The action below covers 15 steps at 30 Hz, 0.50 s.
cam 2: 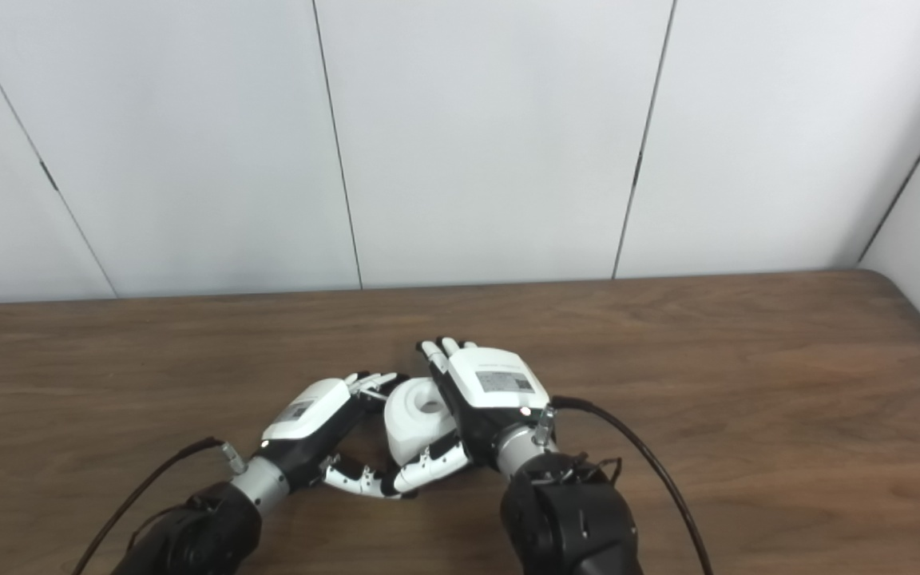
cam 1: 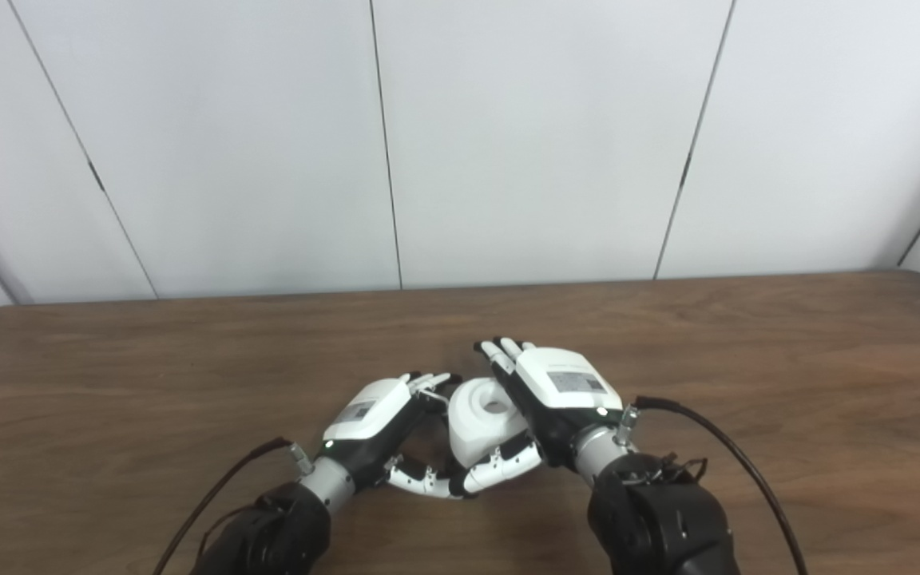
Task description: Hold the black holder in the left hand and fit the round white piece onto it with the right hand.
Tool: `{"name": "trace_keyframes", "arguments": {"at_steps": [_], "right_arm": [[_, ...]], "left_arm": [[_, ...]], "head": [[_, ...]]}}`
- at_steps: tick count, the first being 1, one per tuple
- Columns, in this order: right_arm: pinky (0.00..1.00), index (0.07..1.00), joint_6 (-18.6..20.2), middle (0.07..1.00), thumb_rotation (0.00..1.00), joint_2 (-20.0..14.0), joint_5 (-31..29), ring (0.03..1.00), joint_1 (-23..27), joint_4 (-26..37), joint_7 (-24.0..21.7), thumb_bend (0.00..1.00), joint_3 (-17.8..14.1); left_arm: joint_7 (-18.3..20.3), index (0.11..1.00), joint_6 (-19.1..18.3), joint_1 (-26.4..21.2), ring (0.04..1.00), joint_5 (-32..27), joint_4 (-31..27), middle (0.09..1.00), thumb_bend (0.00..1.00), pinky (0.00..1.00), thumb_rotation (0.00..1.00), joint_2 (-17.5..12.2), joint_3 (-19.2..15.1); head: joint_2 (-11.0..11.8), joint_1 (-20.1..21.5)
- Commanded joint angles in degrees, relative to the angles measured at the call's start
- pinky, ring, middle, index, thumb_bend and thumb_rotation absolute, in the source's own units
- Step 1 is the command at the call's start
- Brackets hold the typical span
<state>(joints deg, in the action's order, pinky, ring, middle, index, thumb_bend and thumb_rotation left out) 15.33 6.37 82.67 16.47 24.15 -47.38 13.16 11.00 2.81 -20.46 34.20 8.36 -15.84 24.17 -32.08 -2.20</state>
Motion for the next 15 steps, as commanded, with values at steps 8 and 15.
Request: {"name": "trace_keyframes", "arguments": {"at_steps": [8, 15], "right_arm": [[0.71, 0.99, 0.3, 1.0, 0.52, 0.5, -0.8, 1.0, 1.7, 0.7, 1.4, 1.0, 0.4], [0.7, 0.986, 0.3, 1.0, 0.51, 0.3, -1.0, 1.0, 1.8, 0.6, 1.6, 1.0, 0.5]], "left_arm": [[2.2, 0.689, -0.6, -0.2, 0.943, 1.0, 0.7, 0.945, 1.0, 1.0, 0.25, -0.5, 1.0], [2.9, 0.726, -1.6, -0.2, 0.942, 1.4, 0.1, 0.951, 1.0, 0.99, 0.27, -0.6, 1.2]], "head": [[0.1, -0.1], [0.1, 0.0]]}}
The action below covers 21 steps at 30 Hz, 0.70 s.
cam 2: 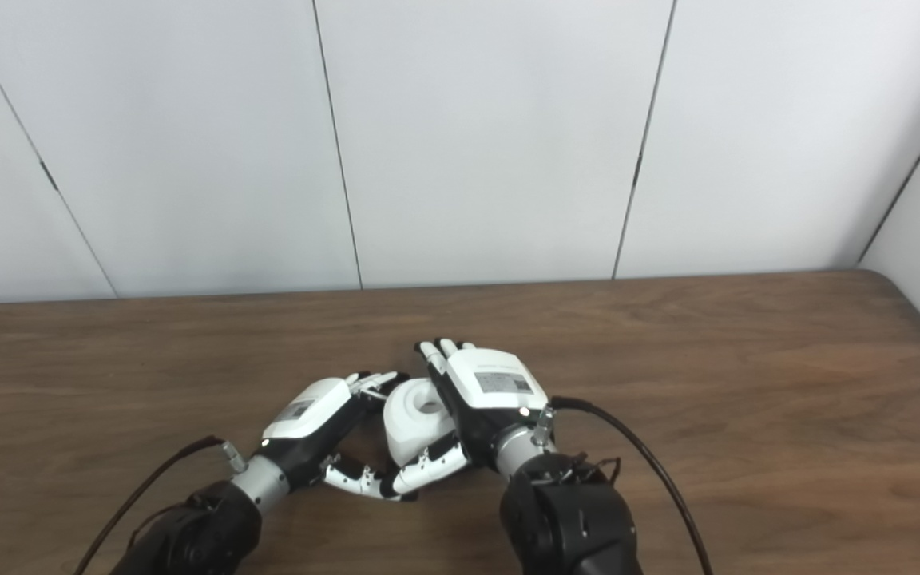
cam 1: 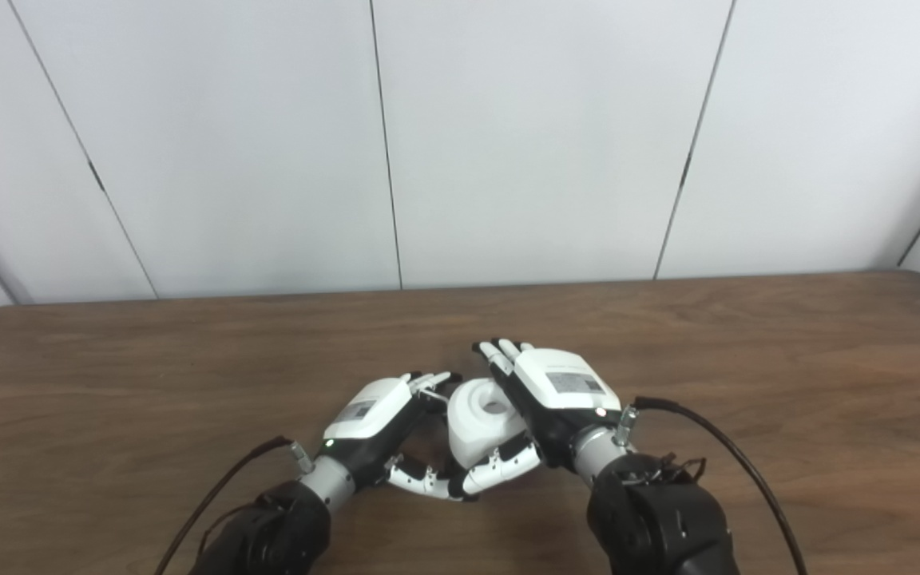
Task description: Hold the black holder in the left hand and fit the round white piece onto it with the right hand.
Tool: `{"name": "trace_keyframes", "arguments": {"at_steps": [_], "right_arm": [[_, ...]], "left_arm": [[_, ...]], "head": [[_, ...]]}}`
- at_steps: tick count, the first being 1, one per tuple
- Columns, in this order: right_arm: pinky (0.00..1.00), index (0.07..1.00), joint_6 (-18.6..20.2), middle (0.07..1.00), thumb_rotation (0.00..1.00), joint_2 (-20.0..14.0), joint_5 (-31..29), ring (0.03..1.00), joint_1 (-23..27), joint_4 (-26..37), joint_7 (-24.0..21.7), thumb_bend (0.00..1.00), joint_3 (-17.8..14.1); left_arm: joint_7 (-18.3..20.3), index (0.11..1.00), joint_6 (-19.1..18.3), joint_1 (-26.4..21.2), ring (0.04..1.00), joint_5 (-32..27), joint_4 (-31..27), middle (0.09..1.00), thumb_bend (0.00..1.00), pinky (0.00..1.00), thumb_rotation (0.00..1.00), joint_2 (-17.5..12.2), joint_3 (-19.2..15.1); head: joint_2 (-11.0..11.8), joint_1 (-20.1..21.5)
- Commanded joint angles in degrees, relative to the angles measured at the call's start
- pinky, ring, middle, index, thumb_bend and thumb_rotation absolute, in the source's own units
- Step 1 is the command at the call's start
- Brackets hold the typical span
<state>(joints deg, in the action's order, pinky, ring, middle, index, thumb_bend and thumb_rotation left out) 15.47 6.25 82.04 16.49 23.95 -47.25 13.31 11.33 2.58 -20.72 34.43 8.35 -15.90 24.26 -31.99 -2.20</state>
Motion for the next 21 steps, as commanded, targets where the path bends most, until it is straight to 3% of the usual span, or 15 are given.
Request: {"name": "trace_keyframes", "arguments": {"at_steps": [1, 12, 21], "right_arm": [[0.7, 0.987, 0.2, 1.0, 0.51, 0.4, -0.5, 1.0, 1.8, 0.8, 1.4, 1.0, 0.3], [0.7, 0.988, 0.1, 1.0, 0.53, 0.0, -1.0, 1.0, 1.9, 0.8, 1.6, 1.0, 0.4], [0.7, 0.989, 0.5, 1.0, 0.53, 0.1, -1.0, 1.0, 1.9, 0.6, 1.6, 1.0, 0.4]], "left_arm": [[2.6, 0.734, -1.5, 0.0, 0.943, 1.2, 0.1, 0.953, 1.0, 0.99, 0.27, -0.5, 1.1], [4.3, 0.864, -4.1, 0.0, 0.96, 2.1, -0.9, 0.987, 1.0, 0.97, 0.31, -0.9, 1.7], [4.9, 0.912, -4.9, 0.0, 0.996, 1.6, -1.1, 1.0, 1.0, 0.99, 0.32, -1.1, 1.7]], "head": [[0.0, 0.0], [0.1, -0.1], [0.1, 0.0]]}}
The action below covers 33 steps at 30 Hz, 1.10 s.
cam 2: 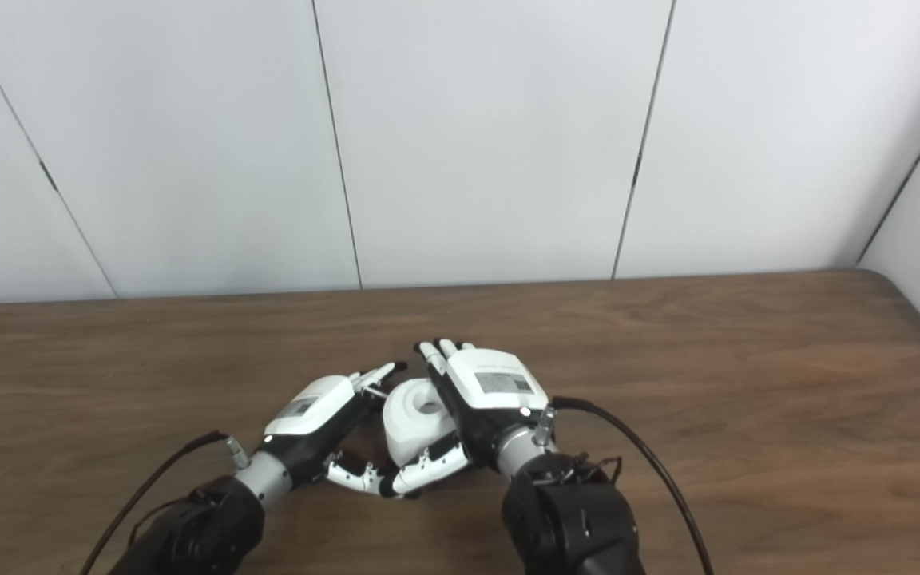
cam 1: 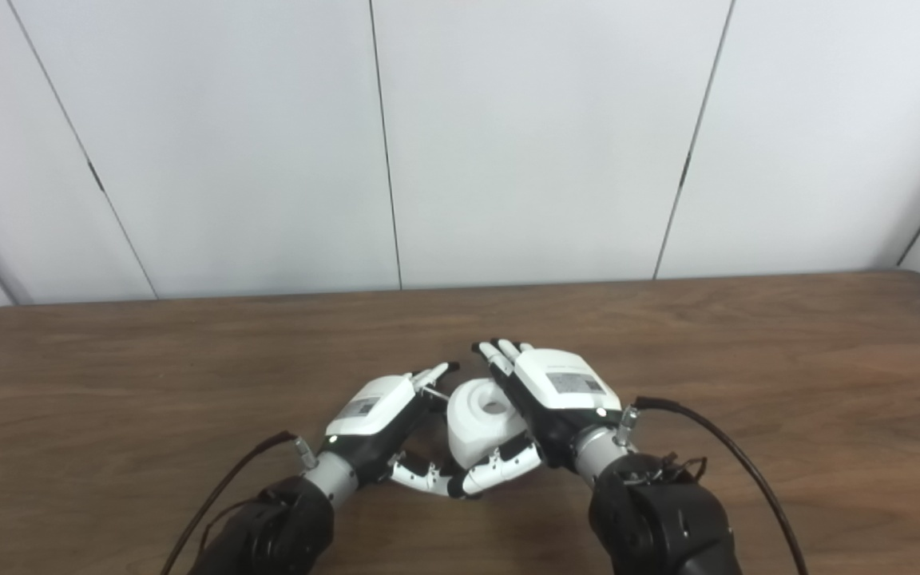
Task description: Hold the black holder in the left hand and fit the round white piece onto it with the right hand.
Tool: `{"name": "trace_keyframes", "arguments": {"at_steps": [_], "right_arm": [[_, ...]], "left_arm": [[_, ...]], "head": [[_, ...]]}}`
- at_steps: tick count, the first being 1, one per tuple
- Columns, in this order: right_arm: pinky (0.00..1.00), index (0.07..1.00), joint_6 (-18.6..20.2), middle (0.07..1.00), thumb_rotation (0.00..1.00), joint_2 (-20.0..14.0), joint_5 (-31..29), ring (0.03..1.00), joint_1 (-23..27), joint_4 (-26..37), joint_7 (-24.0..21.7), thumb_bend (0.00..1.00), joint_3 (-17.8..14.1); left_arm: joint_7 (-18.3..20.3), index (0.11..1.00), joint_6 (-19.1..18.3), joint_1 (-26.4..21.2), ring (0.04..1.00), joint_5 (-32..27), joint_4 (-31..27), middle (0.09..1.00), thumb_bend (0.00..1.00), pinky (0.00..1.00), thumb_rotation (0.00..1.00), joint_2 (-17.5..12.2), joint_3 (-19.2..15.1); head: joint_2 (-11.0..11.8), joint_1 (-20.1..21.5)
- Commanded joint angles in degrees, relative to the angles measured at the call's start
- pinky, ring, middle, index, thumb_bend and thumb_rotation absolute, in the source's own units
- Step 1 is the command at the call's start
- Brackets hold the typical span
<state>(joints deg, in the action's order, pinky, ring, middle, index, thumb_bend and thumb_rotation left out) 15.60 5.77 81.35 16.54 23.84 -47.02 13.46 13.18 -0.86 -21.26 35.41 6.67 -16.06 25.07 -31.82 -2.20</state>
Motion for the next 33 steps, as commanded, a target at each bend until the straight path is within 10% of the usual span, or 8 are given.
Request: {"name": "trace_keyframes", "arguments": {"at_steps": [1, 33], "right_arm": [[0.7, 0.99, 0.4, 1.0, 0.53, 0.7, -0.4, 1.0, 1.8, 0.7, 1.3, 1.0, 0.3], [0.7, 1.0, 2.0, 1.0, 0.52, 0.3, -1.9, 1.0, 1.7, 0.4, 3.0, 1.0, -0.2]], "left_arm": [[3.1, 0.917, -1.5, 0.5, 0.998, 0.5, 0.6, 1.0, 1.0, 0.99, 0.32, -0.9, 0.9], [5.0, 1.0, -2.5, 1.1, 1.0, -1.1, -1.0, 1.0, 1.0, 1.0, 0.44, -2.3, -1.2]], "head": [[0.0, 0.0], [0.7, -0.2]]}}
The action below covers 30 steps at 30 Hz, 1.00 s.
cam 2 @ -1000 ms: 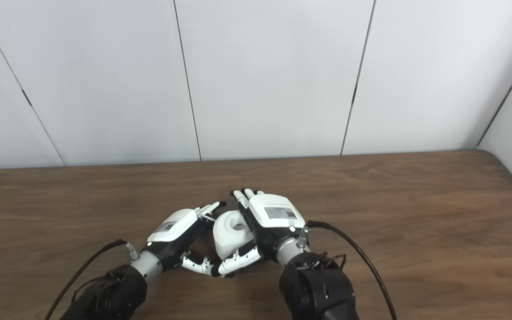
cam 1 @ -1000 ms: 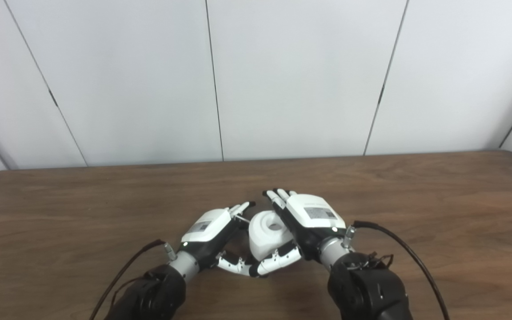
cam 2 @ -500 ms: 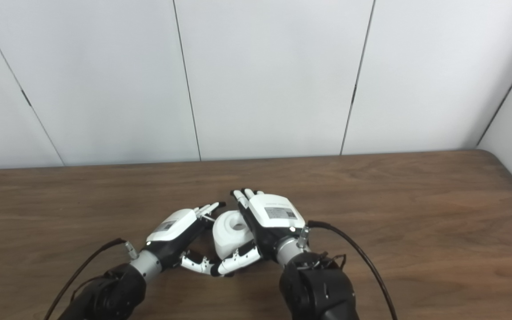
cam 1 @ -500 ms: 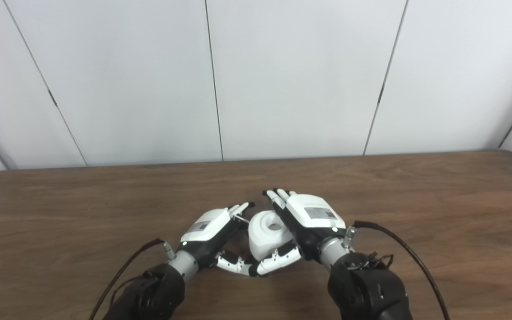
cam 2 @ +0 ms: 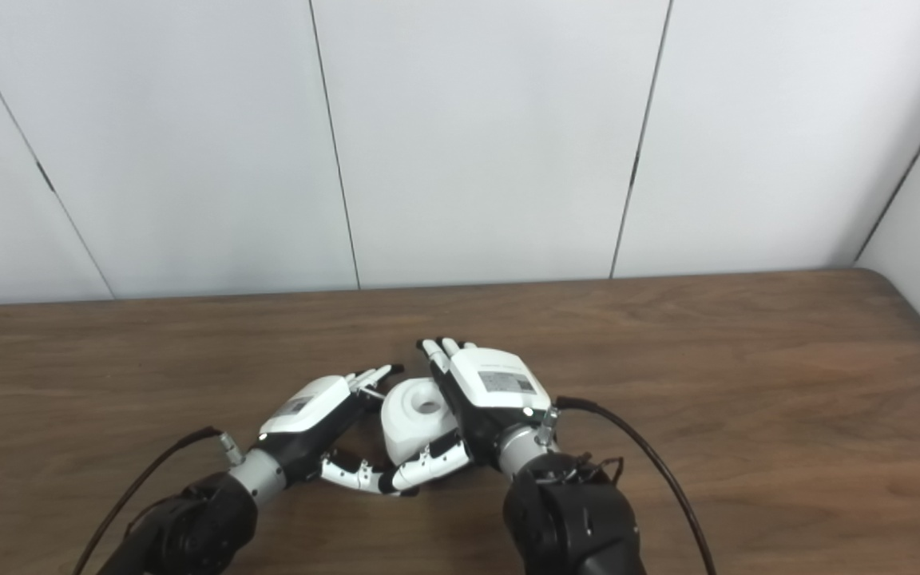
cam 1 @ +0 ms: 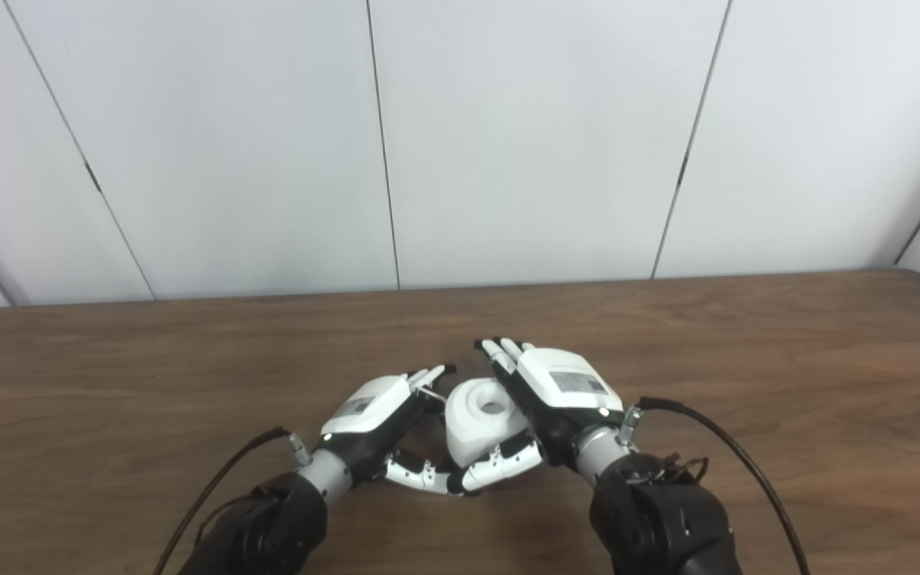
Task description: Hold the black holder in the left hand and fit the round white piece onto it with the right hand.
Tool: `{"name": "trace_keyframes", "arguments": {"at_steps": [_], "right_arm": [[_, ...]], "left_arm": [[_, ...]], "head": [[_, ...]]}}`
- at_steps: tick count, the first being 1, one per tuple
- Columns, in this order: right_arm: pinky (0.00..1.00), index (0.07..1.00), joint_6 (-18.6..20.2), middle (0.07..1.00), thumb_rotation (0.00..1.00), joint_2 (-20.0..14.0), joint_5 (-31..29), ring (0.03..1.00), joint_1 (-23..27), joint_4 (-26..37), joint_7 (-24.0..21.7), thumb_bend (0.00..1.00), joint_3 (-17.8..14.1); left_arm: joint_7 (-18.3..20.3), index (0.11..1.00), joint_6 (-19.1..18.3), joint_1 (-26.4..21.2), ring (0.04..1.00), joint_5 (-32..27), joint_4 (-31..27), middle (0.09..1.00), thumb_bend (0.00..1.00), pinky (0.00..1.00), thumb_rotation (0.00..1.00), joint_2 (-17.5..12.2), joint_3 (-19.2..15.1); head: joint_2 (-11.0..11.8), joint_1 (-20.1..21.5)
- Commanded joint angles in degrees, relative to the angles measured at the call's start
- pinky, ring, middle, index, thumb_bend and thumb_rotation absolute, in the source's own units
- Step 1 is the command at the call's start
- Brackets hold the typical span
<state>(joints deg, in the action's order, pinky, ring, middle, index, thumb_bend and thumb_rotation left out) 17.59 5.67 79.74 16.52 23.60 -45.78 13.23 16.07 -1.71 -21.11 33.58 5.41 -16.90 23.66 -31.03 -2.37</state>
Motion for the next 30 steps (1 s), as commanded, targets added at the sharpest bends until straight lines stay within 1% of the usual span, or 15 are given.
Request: {"name": "trace_keyframes", "arguments": {"at_steps": [1, 4, 10, 17, 21, 24, 30], "right_arm": [[0.7, 1.0, 0.1, 1.0, 0.52, 0.3, -0.4, 1.0, 1.8, 0.7, 1.9, 1.0, 0.1], [0.71, 0.999, 0.5, 1.0, 0.52, 0.2, -0.6, 1.0, 1.8, 0.8, 1.8, 1.0, 0.1], [0.72, 0.998, 0.7, 1.0, 0.52, 0.0, -1.1, 1.0, 1.9, 0.9, 1.8, 1.0, 0.0], [0.71, 0.997, 0.6, 1.0, 0.53, -0.7, -1.5, 1.0, 2.1, 0.7, 2.6, 1.0, -0.2], [0.71, 0.994, 0.8, 1.0, 0.52, -0.9, -2.1, 1.0, 2.1, 0.5, 3.2, 1.0, -0.7], [0.72, 0.999, 1.1, 1.0, 0.52, -1.1, -3.0, 1.0, 2.1, 0.5, 3.4, 1.0, -1.3], [0.73, 1.0, 2.0, 1.0, 0.51, -1.7, -4.1, 1.0, 2.1, 0.6, 3.8, 1.0, -2.0]], "left_arm": [[2.3, 1.0, -1.9, 1.0, 1.0, 0.6, 0.0, 1.0, 1.0, 1.0, 0.44, -1.5, 0.2], [2.9, 1.0, -2.6, 1.1, 1.0, 0.3, -0.4, 1.0, 1.0, 1.0, 0.44, -1.7, 0.0], [3.8, 1.0, -3.5, 1.4, 1.0, -0.1, -1.4, 1.0, 1.0, 1.0, 0.46, -2.1, -0.4], [3.6, 1.0, -3.4, 1.9, 1.0, -1.0, -2.0, 1.0, 1.0, 1.0, 0.48, -2.6, -1.8], [4.1, 1.0, -3.3, 2.1, 1.0, -2.3, -2.2, 1.0, 1.0, 1.0, 0.47, -2.8, -2.9], [4.5, 1.0, -3.8, 2.5, 1.0, -3.3, -2.7, 1.0, 1.0, 1.0, 0.44, -3.0, -3.7], [5.1, 1.0, -4.9, 3.0, 1.0, -3.9, -4.2, 1.0, 1.0, 1.0, 0.43, -3.4, -4.8]], "head": [[-0.1, 0.0], [0.0, 0.0], [0.0, 0.0], [0.1, 0.2], [0.3, 0.2], [0.3, 0.3], [0.6, 0.2]]}}
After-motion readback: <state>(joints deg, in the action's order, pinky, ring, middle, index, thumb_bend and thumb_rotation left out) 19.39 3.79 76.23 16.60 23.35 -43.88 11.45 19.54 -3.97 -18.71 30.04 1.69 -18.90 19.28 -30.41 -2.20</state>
